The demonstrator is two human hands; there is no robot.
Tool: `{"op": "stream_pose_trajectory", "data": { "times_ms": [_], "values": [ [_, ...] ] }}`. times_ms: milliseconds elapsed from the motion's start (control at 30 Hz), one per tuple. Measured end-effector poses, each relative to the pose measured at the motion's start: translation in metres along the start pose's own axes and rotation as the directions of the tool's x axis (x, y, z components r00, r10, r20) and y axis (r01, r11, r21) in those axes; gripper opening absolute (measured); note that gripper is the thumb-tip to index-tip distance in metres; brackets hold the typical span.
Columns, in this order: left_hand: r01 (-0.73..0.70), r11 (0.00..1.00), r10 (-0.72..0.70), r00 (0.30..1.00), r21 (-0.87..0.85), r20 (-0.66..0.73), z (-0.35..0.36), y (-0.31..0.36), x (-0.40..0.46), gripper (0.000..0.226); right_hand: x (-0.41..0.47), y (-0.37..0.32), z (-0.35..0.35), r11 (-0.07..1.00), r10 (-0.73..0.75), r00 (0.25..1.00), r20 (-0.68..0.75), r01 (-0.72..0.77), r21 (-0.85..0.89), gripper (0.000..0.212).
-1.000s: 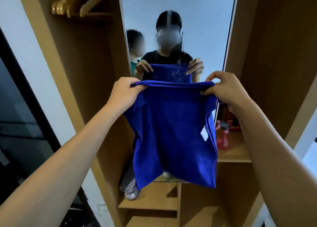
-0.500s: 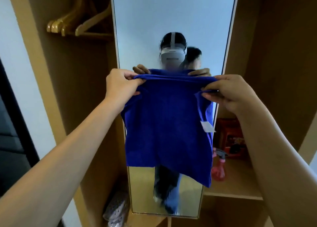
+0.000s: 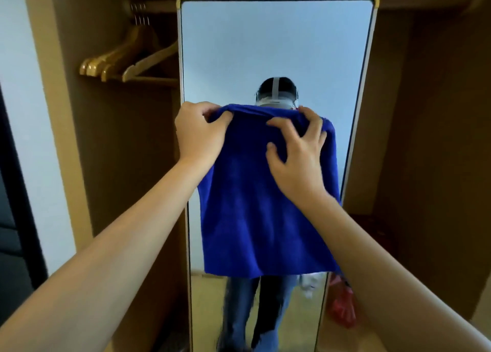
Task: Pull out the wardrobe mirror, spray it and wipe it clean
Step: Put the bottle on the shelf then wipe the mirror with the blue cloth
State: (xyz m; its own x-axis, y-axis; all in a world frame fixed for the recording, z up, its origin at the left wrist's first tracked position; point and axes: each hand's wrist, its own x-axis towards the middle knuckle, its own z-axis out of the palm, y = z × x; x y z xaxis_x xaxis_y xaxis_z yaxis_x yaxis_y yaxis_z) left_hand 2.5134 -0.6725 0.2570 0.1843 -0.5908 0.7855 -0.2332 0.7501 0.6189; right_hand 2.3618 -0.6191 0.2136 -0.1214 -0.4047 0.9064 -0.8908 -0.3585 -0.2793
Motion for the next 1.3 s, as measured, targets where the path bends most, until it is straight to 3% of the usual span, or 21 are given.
{"op": "stream_pose_trajectory", "data": {
  "times_ms": [100, 233, 367, 567, 667, 767, 833, 900, 1000, 1300],
  "values": [
    [-0.056, 0.996, 0.057, 0.998, 0.064, -0.018, 0.005, -0.007, 0.014, 0.013, 0.004, 0.002, 0.023, 0.981, -0.03, 0.998, 0.051, 0.039, -0.188, 0.034],
    [-0.132, 0.987, 0.134, 0.991, 0.096, -0.009, 0.005, -0.014, 0.033, 0.007, 0.017, 0.001, 0.047, 0.922, -0.035, 0.995, 0.09, 0.067, -0.382, 0.057],
    [-0.219, 0.972, 0.219, 0.976, 0.084, 0.013, 0.0, -0.023, 0.06, 0.01, 0.036, -0.004, 0.072, 0.889, 0.005, 0.999, 0.04, 0.014, -0.458, 0.071],
    [-0.339, 0.939, 0.338, 0.941, 0.056, 0.019, -0.009, -0.031, 0.101, 0.013, 0.073, -0.018, 0.094, 0.859, -0.005, 1.0, 0.013, 0.011, -0.512, 0.071],
    [-0.374, 0.92, 0.377, 0.926, 0.113, -0.007, -0.014, -0.042, 0.11, 0.026, 0.084, -0.019, 0.1, 0.833, -0.036, 0.999, -0.006, 0.026, -0.553, 0.071],
    [-0.207, 0.968, 0.221, 0.971, 0.145, -0.088, -0.016, -0.066, 0.104, 0.057, 0.085, -0.014, 0.106, 0.794, -0.085, 0.994, -0.064, 0.029, -0.608, 0.07],
    [0.024, 1.0, -0.024, 0.999, 0.012, 0.034, -0.013, -0.079, 0.094, 0.067, 0.087, -0.01, 0.111, 0.767, -0.108, 0.99, -0.094, 0.023, -0.641, 0.068],
    [0.167, 0.974, -0.139, 0.974, -0.151, 0.181, -0.007, -0.087, 0.089, 0.052, 0.088, -0.008, 0.113, 0.753, -0.132, 0.985, -0.112, 0.026, -0.658, 0.064],
    [0.174, 0.958, -0.131, 0.973, -0.228, 0.191, -0.003, -0.088, 0.091, 0.041, 0.092, -0.008, 0.108, 0.767, -0.166, 0.977, -0.136, 0.041, -0.641, 0.055],
    [0.141, 0.963, -0.107, 0.982, -0.231, 0.154, 0.0, -0.085, 0.097, 0.047, 0.12, -0.014, 0.077, 0.846, -0.183, 0.922, -0.342, -0.03, -0.532, 0.03]
  ]
}}
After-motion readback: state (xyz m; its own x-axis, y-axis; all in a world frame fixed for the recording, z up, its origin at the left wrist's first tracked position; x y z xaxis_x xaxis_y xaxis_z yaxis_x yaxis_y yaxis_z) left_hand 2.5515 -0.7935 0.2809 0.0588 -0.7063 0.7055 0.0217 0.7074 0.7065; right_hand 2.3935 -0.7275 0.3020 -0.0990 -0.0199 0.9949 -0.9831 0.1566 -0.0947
